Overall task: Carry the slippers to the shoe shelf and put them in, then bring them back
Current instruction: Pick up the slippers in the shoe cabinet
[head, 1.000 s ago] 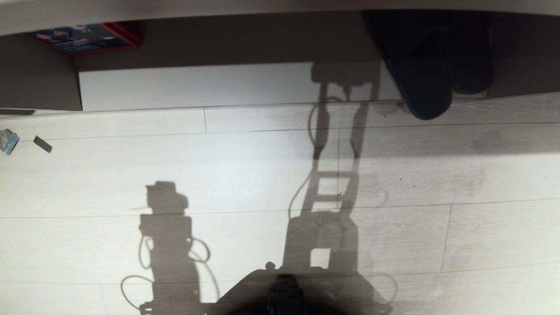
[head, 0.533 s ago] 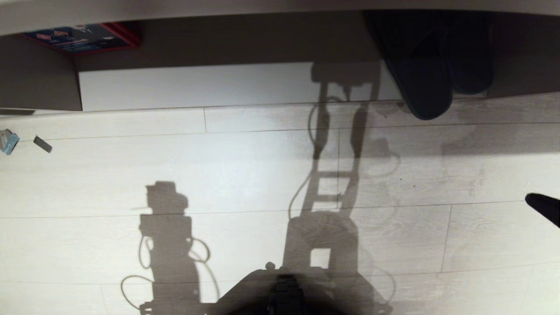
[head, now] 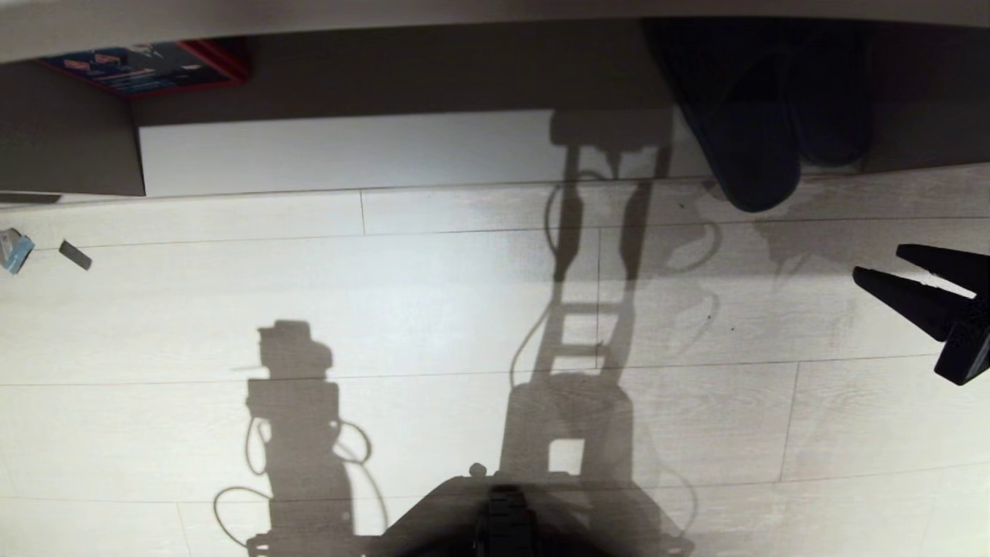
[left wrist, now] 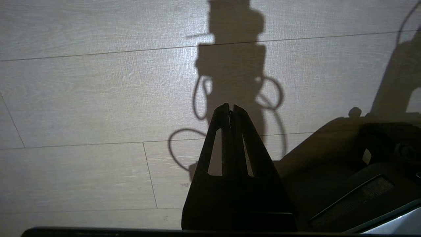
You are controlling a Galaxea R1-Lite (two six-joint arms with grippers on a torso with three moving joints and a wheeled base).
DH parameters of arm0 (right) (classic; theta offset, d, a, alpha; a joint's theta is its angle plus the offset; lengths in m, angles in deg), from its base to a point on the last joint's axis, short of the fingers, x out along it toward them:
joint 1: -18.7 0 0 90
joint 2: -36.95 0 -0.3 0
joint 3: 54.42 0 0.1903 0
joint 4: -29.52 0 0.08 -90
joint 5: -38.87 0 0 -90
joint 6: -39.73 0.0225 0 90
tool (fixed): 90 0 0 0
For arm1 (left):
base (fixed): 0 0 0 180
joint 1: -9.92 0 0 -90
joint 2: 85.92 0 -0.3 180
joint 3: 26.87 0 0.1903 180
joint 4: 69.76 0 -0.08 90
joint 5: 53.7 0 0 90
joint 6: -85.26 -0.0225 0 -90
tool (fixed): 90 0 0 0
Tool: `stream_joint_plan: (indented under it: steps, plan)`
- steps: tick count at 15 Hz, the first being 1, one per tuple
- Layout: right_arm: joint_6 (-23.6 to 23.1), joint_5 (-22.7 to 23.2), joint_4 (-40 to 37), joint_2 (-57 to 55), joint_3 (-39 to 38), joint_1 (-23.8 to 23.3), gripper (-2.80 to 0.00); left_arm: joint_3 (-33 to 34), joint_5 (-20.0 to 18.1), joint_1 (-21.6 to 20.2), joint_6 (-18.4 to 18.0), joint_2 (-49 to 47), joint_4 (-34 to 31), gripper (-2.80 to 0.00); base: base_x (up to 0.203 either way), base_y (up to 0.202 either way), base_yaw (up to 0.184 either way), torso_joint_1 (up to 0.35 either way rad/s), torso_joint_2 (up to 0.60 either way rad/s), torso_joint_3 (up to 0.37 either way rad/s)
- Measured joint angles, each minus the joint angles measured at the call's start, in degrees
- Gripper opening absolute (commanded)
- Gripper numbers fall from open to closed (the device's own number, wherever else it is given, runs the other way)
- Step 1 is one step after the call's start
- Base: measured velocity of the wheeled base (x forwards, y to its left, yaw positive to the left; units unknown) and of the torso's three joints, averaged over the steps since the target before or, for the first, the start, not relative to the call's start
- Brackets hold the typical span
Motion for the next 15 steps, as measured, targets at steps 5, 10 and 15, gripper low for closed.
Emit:
stream_joint_plan:
  steps: [5,10,15]
  plan:
    - [-3.3,1.0,7.2,-5.1,2.4,1.1,0.00,0.0,0.0,0.0,0.0,0.0,0.0,-2.80,0.000,0.000,0.000,0.000,0.00,0.000]
    - [-4.5,2.7,8.2,-7.9,5.3,1.5,0.00,0.0,0.0,0.0,0.0,0.0,0.0,-2.80,0.000,0.000,0.000,0.000,0.00,0.000]
    - [-7.6,2.9,11.5,-12.2,9.5,2.9,0.00,0.0,0.0,0.0,0.0,0.0,0.0,-2.80,0.000,0.000,0.000,0.000,0.00,0.000]
